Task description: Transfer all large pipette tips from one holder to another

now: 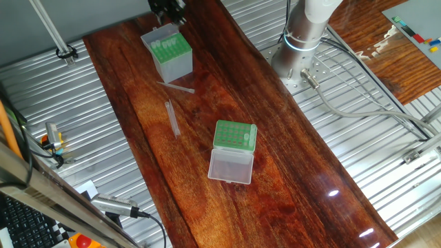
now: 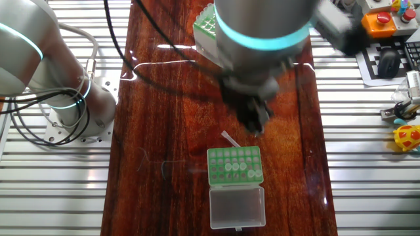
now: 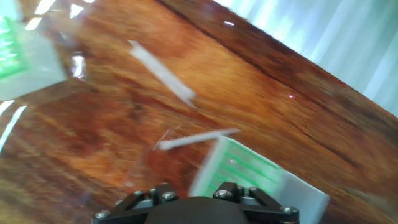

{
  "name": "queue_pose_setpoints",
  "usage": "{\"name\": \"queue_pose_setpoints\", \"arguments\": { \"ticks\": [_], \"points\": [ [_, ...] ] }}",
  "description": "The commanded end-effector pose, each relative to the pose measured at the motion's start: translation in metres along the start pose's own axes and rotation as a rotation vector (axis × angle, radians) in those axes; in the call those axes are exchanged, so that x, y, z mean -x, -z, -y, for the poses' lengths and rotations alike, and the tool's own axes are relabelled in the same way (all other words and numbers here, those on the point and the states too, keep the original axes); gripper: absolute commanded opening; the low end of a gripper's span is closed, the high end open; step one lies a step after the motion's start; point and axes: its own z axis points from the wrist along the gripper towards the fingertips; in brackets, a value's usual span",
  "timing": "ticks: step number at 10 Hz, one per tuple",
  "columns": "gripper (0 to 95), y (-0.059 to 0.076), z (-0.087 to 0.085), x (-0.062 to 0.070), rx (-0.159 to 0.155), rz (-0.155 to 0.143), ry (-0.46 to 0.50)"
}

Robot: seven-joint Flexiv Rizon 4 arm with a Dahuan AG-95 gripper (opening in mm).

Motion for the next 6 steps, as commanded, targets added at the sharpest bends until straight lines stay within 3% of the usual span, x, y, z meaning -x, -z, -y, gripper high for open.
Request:
{"name": "queue_pose_setpoints", "arguments": {
  "ticks": [1,2,4,5,6],
  "points": [
    [57.0,-0.014,-0.094,0.044,-0.005,-0.029,-0.090],
    [38.0,-0.017,-0.105,0.043,-0.012,-0.019,-0.114],
    [38.0,-0.018,-0.104,0.036,-0.053,0.011,-0.139],
    [38.0,-0.018,-0.104,0.036,-0.053,0.010,-0.093],
    [38.0,-0.018,-0.104,0.036,-0.032,0.008,-0.027]
  ]
}}
